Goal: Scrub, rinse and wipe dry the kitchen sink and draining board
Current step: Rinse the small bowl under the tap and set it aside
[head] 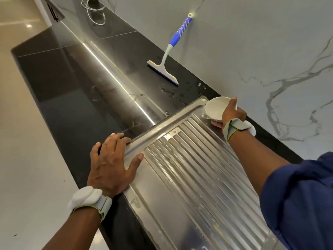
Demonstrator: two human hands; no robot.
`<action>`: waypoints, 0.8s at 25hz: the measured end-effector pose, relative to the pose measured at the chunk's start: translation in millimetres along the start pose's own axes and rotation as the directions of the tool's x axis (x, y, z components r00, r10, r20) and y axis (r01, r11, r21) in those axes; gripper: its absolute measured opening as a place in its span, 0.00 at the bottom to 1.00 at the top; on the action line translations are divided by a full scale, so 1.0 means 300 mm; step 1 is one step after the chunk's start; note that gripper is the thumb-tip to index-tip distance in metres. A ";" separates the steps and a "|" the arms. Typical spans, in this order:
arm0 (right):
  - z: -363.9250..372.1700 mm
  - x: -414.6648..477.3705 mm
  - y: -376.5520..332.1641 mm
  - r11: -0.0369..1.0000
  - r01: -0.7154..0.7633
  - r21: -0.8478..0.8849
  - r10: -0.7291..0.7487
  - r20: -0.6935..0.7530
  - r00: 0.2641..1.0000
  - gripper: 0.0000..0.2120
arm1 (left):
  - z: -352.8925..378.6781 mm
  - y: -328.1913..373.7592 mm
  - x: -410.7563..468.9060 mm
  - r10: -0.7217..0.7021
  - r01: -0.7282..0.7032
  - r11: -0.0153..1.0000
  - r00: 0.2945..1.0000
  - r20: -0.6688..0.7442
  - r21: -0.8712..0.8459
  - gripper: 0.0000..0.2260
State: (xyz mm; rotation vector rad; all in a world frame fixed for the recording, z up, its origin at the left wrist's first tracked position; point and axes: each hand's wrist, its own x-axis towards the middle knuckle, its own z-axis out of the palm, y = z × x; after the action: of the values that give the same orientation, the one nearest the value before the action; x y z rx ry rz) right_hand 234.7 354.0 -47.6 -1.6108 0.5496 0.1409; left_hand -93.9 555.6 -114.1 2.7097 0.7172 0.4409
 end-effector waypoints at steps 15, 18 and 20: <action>0.082 -0.087 0.080 0.746 0.477 -0.464 -0.498 0.086 0.863 0.28 | 0.001 0.008 -0.001 -0.014 0.014 1.000 0.998 -0.059 0.006 0.29; 0.104 -0.143 0.124 0.663 0.584 -0.469 -0.602 0.131 0.788 0.26 | -0.001 0.010 -0.005 -0.020 0.021 1.000 0.995 -0.094 0.006 0.28; 0.115 -0.184 0.155 0.620 0.642 -0.451 -0.646 0.172 0.744 0.24 | -0.004 0.014 -0.010 -0.024 0.026 1.000 0.993 -0.118 0.008 0.27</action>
State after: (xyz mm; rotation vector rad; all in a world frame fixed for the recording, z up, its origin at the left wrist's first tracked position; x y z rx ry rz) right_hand 174.6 401.0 -71.8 -2.2161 -0.1227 -0.3015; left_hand -94.9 550.9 -112.2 2.6984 0.7853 0.5968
